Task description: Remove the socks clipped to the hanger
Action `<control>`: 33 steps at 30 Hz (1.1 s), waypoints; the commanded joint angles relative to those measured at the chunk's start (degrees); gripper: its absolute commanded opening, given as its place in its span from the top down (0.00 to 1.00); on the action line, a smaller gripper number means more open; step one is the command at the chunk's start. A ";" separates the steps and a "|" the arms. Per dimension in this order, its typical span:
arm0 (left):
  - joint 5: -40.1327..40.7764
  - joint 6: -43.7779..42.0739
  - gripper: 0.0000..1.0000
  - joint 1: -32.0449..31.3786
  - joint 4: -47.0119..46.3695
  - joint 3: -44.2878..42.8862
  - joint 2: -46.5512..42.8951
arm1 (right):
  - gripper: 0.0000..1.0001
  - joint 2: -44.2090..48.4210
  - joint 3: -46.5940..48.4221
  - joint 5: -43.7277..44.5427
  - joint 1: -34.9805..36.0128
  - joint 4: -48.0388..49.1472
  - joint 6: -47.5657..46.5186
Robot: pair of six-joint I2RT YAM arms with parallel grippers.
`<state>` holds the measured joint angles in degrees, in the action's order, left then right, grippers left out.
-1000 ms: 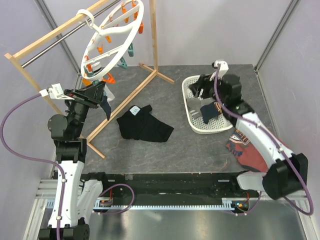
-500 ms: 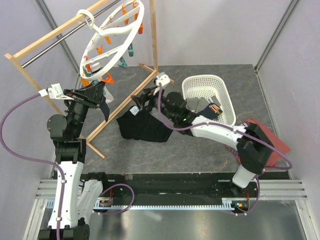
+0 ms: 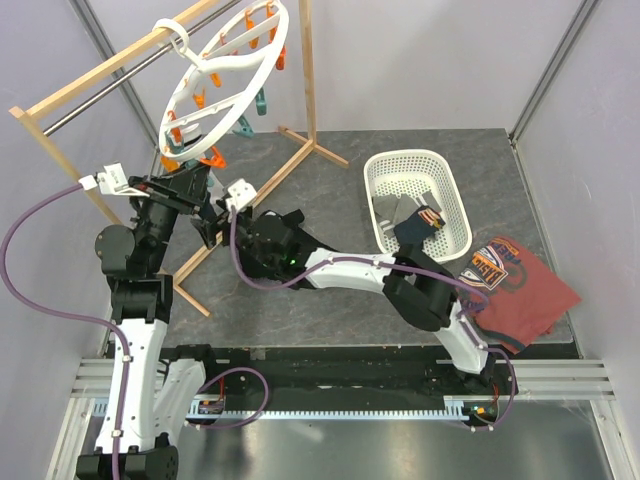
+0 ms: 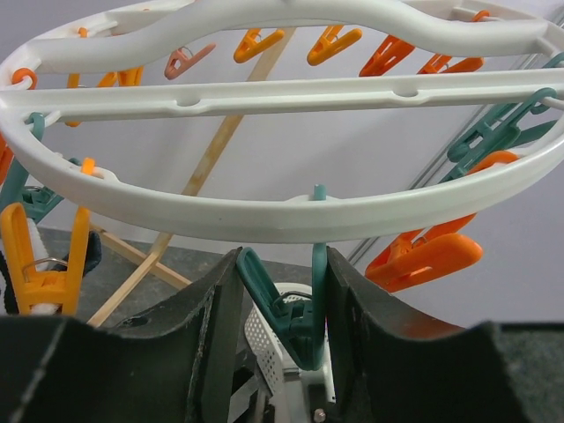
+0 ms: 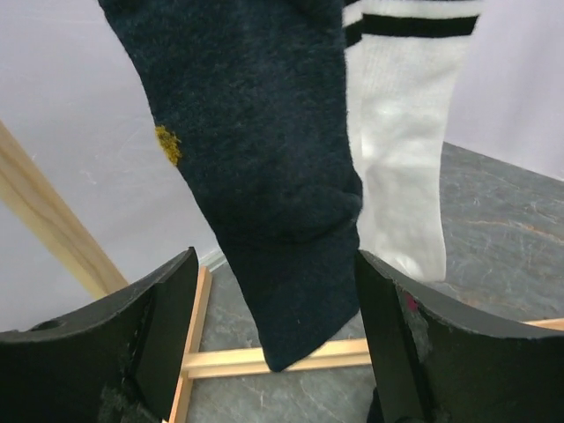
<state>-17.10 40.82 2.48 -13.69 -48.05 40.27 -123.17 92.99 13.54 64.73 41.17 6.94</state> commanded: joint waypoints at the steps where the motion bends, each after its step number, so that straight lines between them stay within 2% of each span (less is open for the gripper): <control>1: -1.62 -2.14 0.52 -0.81 -0.46 -2.48 0.68 | 0.21 -3.64 9.65 6.39 0.75 -2.75 -2.90; 4: -1.09 -2.67 0.52 -1.16 -0.11 -2.66 0.60 | 0.24 -6.19 16.07 7.99 0.75 -8.29 -2.90; 5: -0.92 -2.67 0.52 -1.16 0.33 -2.75 0.42 | 0.28 -6.81 17.65 8.08 0.75 -8.91 -3.16; 6: -0.83 -2.76 0.52 -1.25 0.68 -2.84 0.42 | 0.45 -6.82 17.92 7.82 0.66 -9.09 -3.86; 8: -0.74 -3.29 0.52 -1.34 2.78 -3.62 0.16 | 0.67 -5.86 17.58 6.68 0.75 -9.09 -4.65; 9: -0.22 -4.42 0.52 -1.34 4.19 -4.24 0.07 | 0.83 -5.24 17.14 6.24 0.66 -9.17 -5.09; 11: 0.66 -6.27 0.52 -1.51 6.39 -5.73 -0.28 | 0.98 -2.70 14.87 5.36 0.66 -9.09 -5.18; 19: 5.85 -10.23 0.52 -1.78 20.34 -11.18 -2.21 | 1.00 5.92 8.53 1.32 0.66 -8.12 -2.11; 33: 10.68 -17.96 0.51 -4.06 34.08 -18.91 -4.59 | 1.00 12.52 6.68 -4.22 0.66 -11.72 -1.75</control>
<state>-8.32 27.99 -1.04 15.86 -63.13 35.86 -114.28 100.66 12.91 65.30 30.46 4.89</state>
